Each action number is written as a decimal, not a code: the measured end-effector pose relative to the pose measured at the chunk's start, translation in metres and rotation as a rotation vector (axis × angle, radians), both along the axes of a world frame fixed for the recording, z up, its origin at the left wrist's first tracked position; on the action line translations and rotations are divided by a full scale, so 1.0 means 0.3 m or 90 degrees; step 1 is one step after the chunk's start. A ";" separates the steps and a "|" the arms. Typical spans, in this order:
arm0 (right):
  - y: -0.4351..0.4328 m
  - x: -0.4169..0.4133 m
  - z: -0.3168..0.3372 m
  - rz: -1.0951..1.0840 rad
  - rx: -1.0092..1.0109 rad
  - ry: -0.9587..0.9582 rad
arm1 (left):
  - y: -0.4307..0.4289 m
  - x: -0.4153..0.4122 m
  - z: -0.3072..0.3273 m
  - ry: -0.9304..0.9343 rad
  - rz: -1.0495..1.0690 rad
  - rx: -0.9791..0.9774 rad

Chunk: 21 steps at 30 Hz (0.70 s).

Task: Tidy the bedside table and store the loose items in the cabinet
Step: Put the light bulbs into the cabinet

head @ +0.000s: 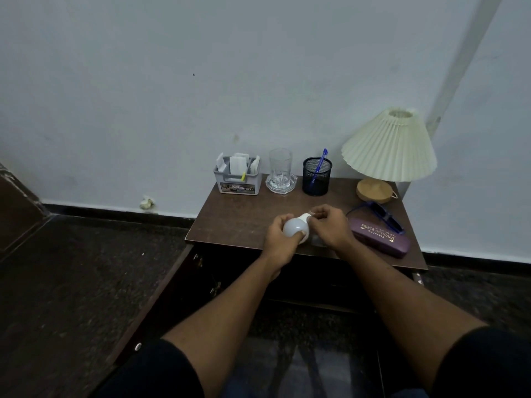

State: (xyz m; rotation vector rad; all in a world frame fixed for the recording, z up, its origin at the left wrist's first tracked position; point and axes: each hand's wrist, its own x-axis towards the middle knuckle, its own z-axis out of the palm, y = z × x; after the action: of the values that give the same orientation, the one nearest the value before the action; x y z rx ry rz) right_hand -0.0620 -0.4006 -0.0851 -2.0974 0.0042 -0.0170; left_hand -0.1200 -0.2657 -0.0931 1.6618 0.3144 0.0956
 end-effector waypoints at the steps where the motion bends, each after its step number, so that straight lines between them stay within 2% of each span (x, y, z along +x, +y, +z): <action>1: -0.004 -0.002 0.004 -0.010 0.031 0.011 | 0.014 -0.014 0.003 -0.009 -0.019 -0.015; 4: -0.008 -0.034 0.024 -0.004 0.150 0.039 | 0.061 -0.068 0.021 -0.027 -0.064 -0.031; 9: -0.004 -0.156 0.049 0.021 0.304 0.080 | 0.132 -0.174 0.058 0.005 -0.012 -0.152; 13: 0.030 -0.291 0.024 -0.003 0.411 0.104 | 0.189 -0.275 0.029 0.033 0.010 -0.187; 16: 0.060 -0.383 -0.044 -0.022 0.437 0.143 | 0.240 -0.349 -0.022 0.107 0.056 -0.215; 21: 0.105 -0.500 -0.229 -0.113 0.359 0.199 | 0.278 -0.435 -0.156 0.247 0.102 -0.150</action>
State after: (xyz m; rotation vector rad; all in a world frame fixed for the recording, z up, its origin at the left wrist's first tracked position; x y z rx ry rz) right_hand -0.2121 -0.3692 -0.1539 -1.5132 0.3454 0.1841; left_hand -0.2504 -0.1822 -0.1398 1.4119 0.7254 -0.1418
